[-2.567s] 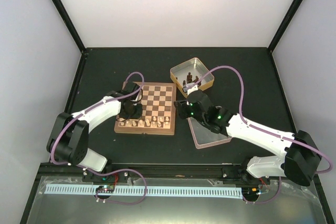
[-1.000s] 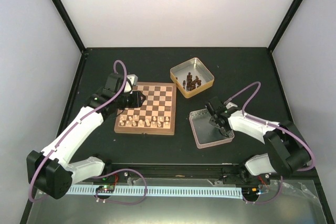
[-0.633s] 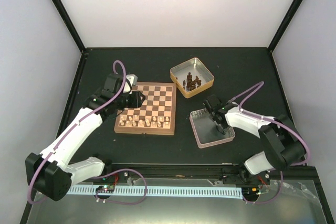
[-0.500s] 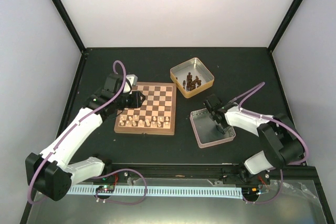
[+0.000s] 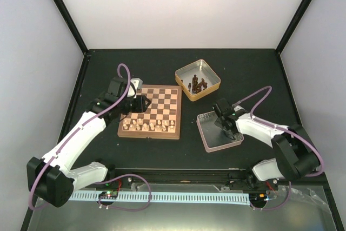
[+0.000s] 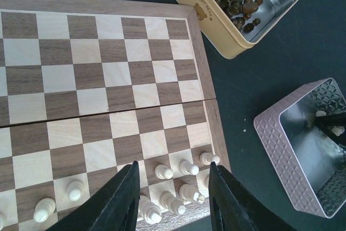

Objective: Set up the chess pieces on the board
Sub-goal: Pick up the chess piece from the storage box.

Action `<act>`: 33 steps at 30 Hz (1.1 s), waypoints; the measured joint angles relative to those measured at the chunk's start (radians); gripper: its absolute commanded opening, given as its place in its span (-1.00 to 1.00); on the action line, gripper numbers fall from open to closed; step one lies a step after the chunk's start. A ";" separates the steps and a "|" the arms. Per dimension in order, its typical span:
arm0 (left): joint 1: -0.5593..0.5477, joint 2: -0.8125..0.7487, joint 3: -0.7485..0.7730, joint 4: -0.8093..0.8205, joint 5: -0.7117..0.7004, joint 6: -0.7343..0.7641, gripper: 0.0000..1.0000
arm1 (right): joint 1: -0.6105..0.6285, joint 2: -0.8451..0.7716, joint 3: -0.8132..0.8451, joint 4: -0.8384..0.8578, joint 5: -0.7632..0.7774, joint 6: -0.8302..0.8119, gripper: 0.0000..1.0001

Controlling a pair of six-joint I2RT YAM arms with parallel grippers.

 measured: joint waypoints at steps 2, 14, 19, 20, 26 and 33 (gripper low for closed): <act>0.000 0.000 -0.007 0.005 0.004 0.000 -0.26 | 0.000 -0.030 -0.010 0.014 -0.060 -0.068 -0.96; 0.000 0.000 -0.019 0.014 0.023 -0.008 -0.26 | 0.000 -0.003 0.007 0.037 -0.241 -0.289 -0.35; 0.000 0.000 -0.023 0.015 0.023 -0.013 -0.26 | 0.000 0.055 0.066 0.008 -0.220 -0.349 -0.34; 0.000 0.000 -0.025 0.016 0.023 -0.015 -0.26 | 0.000 0.063 0.071 0.005 -0.214 -0.357 -0.35; 0.000 -0.001 -0.034 0.020 0.023 -0.022 -0.27 | 0.000 0.108 0.107 0.000 -0.176 -0.395 -0.44; 0.000 -0.016 -0.034 0.021 0.023 -0.023 -0.27 | 0.000 0.129 0.123 -0.005 -0.142 -0.430 -0.47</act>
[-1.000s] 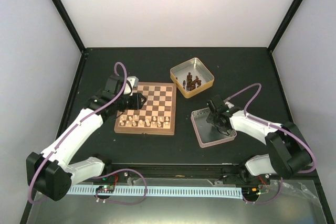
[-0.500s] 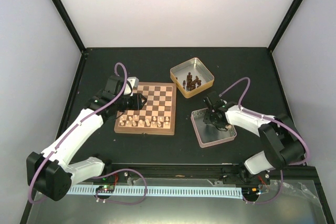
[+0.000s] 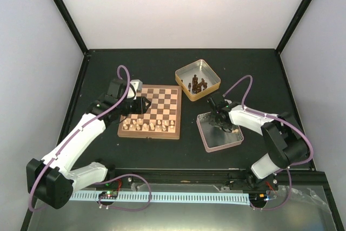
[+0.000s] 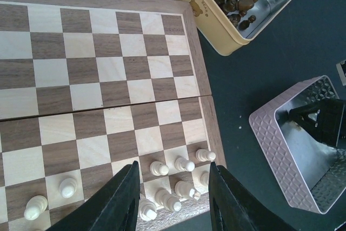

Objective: Set up the chess pieces on the board
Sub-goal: Pick up the chess piece from the storage box.

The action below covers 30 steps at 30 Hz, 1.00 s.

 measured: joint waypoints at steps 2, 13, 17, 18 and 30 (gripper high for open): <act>0.000 -0.003 0.000 0.000 0.000 0.000 -0.27 | 0.000 -0.002 -0.001 -0.002 -0.001 -0.011 -0.41; 0.000 -0.004 -0.011 0.008 0.003 -0.009 -0.27 | 0.000 -0.045 -0.028 -0.050 -0.053 -0.062 -0.37; 0.000 -0.004 -0.011 0.011 0.006 -0.014 -0.27 | 0.000 -0.041 -0.026 -0.061 -0.046 -0.084 -0.42; 0.000 -0.004 -0.011 0.011 0.007 -0.015 -0.27 | 0.000 -0.035 -0.021 -0.065 -0.041 -0.091 -0.42; 0.000 -0.007 -0.016 0.014 0.008 -0.019 -0.27 | 0.000 0.035 0.044 -0.072 0.017 -0.159 -0.60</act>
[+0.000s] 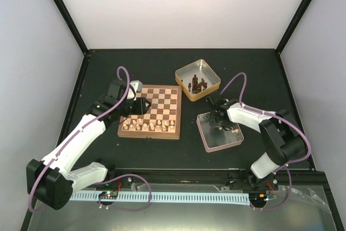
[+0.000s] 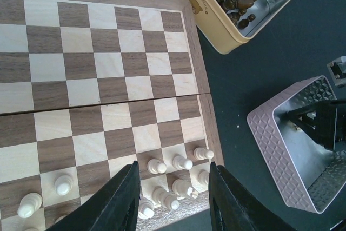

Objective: Set up the chess pieces on the board
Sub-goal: Pick up the chess piece from the storage box, then place the chess piece on the chessboard.

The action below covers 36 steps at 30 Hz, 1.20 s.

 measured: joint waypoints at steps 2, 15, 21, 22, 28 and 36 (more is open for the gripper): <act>0.000 -0.004 -0.004 -0.001 0.000 0.000 -0.27 | 0.000 0.000 0.000 0.005 -0.003 -0.003 -0.70; -0.068 -0.101 -0.137 0.169 0.039 -0.051 -0.07 | -0.011 -0.119 -0.073 0.026 -0.127 0.132 -0.81; -0.290 -0.124 -0.273 0.433 -0.032 -0.078 0.14 | -0.022 -0.338 -0.116 0.128 -0.309 0.404 -0.80; -0.328 -0.109 -0.290 0.483 -0.048 -0.078 0.17 | -0.023 -0.370 -0.122 0.151 -0.336 0.454 -0.79; -0.510 0.066 -0.306 0.776 -0.133 -0.060 0.25 | -0.043 -0.505 -0.166 0.251 -0.471 0.729 -0.80; -0.638 0.350 -0.235 1.049 -0.188 -0.016 0.08 | -0.056 -0.645 -0.322 0.375 -0.614 1.048 -0.81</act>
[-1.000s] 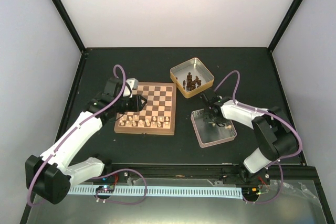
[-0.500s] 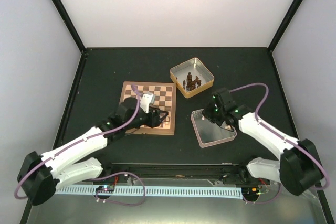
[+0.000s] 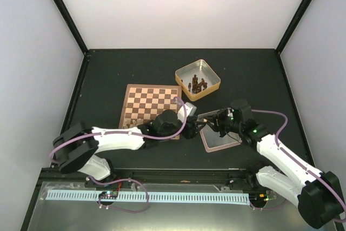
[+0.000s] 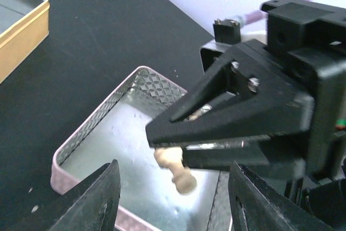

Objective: Set up the chess pieces on the board
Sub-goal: Place the chess piece on the chessboard.

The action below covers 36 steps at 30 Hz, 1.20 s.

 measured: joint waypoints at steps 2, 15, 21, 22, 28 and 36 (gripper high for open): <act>-0.005 0.056 0.029 0.037 -0.001 0.003 0.01 | -0.001 -0.030 -0.016 0.014 -0.016 0.054 -0.81; -0.004 0.110 0.047 0.159 0.013 -0.027 -0.88 | -0.024 -0.101 -0.034 0.085 -0.035 0.176 -0.80; -0.004 0.114 0.050 0.158 0.003 -0.027 -0.97 | -0.027 -0.101 -0.033 0.085 -0.029 0.160 -0.35; -0.005 0.114 0.053 0.153 0.000 -0.027 -0.97 | -0.027 -0.099 -0.032 0.083 -0.030 0.145 -0.25; 0.008 0.075 0.151 -0.091 -0.012 -0.003 -0.97 | -0.037 -0.068 0.056 -0.054 0.009 -0.099 0.05; 0.141 -0.032 0.369 -0.696 0.032 0.095 -0.97 | -0.055 -0.093 0.165 -0.251 0.234 -0.506 0.11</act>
